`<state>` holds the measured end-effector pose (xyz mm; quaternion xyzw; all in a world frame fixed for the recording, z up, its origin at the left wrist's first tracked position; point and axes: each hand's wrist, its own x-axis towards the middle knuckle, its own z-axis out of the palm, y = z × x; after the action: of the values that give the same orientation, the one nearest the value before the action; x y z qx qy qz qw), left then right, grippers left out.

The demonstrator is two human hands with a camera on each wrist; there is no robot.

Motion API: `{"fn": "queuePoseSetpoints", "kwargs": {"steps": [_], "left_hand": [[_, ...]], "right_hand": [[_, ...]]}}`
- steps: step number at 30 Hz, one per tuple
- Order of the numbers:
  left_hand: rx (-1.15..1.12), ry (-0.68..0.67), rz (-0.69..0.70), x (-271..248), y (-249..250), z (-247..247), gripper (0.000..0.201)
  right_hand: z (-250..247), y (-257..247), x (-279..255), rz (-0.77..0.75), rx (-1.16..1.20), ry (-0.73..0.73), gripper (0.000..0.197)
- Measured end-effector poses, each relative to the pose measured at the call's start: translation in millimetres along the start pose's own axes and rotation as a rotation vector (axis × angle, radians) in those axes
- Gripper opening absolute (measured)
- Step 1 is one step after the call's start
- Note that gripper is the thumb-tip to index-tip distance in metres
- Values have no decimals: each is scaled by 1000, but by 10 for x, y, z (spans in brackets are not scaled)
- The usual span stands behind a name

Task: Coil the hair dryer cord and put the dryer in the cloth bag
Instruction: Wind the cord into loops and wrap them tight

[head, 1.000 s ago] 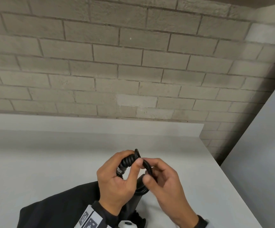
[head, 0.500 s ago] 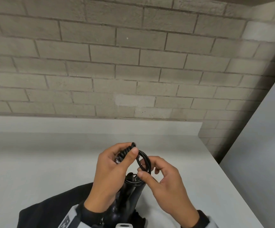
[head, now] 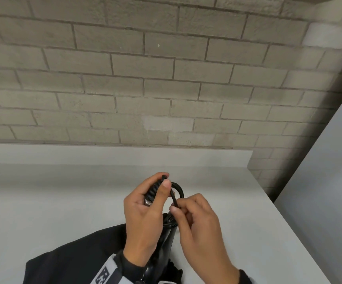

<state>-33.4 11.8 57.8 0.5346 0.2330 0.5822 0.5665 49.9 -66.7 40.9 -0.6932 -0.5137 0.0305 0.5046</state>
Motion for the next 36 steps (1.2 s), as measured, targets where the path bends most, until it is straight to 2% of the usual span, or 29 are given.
{"fn": "queuePoseSetpoints", "kwargs": {"steps": [2, 4, 6, 8, 13, 16, 18, 21, 23, 25, 27, 29, 32, 34, 35, 36], "left_hand": [[58, 13, 78, 9, -39, -16, 5], [134, 20, 144, 39, -99, -55, 13], [195, 2, 201, 70, -148, -83, 17], [221, -16, 239, 87, -162, -82, 20], [228, -68, 191, 81, -156, -78, 25], [236, -143, 205, 71, -154, -106, 38], [264, -146, 231, 77, -164, -111, 31], [295, -93, 271, 83, -189, -102, 22], [301, -54, 281, 83, -209, -101, 18], [303, -31, 278, 82, -219, -103, 18], [301, -8, 270, 85, -228, -109, 21], [303, 2, 268, 86, -239, -115, 20], [309, -4, 270, 65, -244, -108, 20], [294, 4, 259, 51, -253, -106, 21], [287, 11, 253, 48, -255, -108, 21], [291, 18, 251, 50, -263, -115, 21]], "right_hand": [[-110, -74, 53, 162, 177, -114, 13], [-269, -155, 132, 332, 394, -228, 22], [-422, -190, 227, 533, 776, -343, 29], [-542, -198, 312, 704, 1086, -413, 29], [-534, -138, 405, 791, 1116, -416, 30], [-537, -122, 423, 886, 1162, -373, 26], [-533, -114, 419, 917, 1221, -350, 29], [-493, -107, 320, 822, 1274, -324, 44], [-428, -73, 195, 609, 1200, -295, 62], [-335, 3, 29, 310, 992, -223, 70], [-209, 110, -141, 71, 670, -165, 56], [-102, 162, -244, -32, 434, -83, 34], [-54, 139, -312, -82, 347, 13, 14], [-89, 118, -336, 25, 431, 50, 9], [-132, 96, -335, 106, 541, 85, 8], [-181, 86, -335, 189, 699, 120, 15]]}}
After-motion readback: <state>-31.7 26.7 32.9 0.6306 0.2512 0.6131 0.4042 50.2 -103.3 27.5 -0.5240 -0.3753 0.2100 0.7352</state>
